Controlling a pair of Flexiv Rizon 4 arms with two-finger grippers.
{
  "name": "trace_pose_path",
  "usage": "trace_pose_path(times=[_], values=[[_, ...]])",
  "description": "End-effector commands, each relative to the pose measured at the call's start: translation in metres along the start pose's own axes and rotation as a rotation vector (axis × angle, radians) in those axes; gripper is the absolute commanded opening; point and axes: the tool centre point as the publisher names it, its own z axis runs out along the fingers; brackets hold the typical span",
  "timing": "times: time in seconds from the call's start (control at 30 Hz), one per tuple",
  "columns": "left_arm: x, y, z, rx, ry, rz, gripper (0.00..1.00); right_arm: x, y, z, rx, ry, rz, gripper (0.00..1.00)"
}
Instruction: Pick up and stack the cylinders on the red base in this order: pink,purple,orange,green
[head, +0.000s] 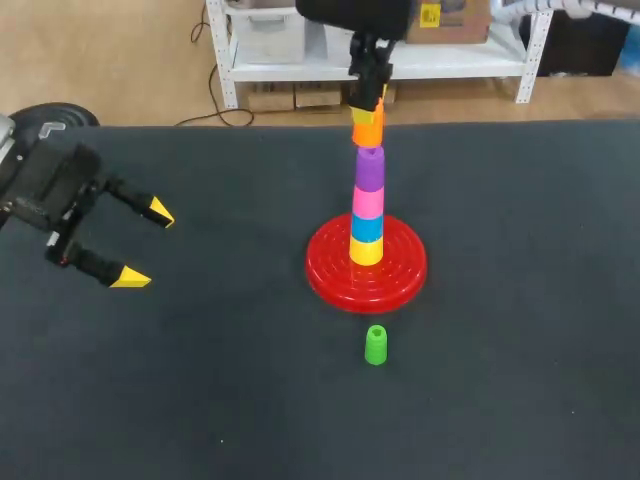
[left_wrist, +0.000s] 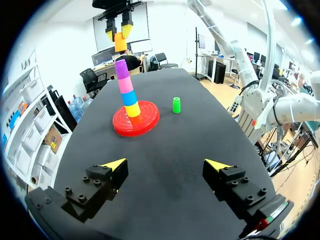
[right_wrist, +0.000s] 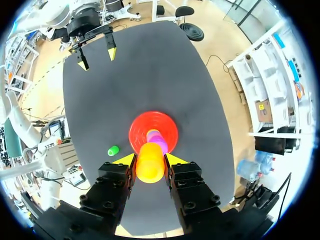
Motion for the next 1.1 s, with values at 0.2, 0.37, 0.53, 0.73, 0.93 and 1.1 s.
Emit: trace_pose_path(times=[0.2,0.37,0.53,0.73,0.93,1.1], values=[[0.001,0.000,0.000,-0.001,-0.001,0.002,1.00,0.002,-0.017,0.019,-0.037,-0.017,0.004,0.00],[0.001,0.000,0.000,-0.001,-0.001,0.002,1.00,0.001,-0.022,0.024,-0.046,-0.021,0.006,0.00],[0.001,0.000,0.000,-0.001,-0.001,0.002,1.00,-0.001,-0.021,0.027,-0.052,-0.005,0.000,0.00],[0.001,0.000,0.000,-0.001,-0.001,0.002,1.00,-0.005,-0.017,0.031,-0.043,0.043,-0.017,0.00],[0.001,0.000,0.000,-0.001,-0.001,0.002,1.00,-0.006,-0.015,0.033,-0.031,0.054,-0.021,0.00],[0.001,0.000,0.000,-0.001,-0.001,0.002,1.00,-0.005,-0.013,0.031,-0.014,0.058,-0.019,0.00]])
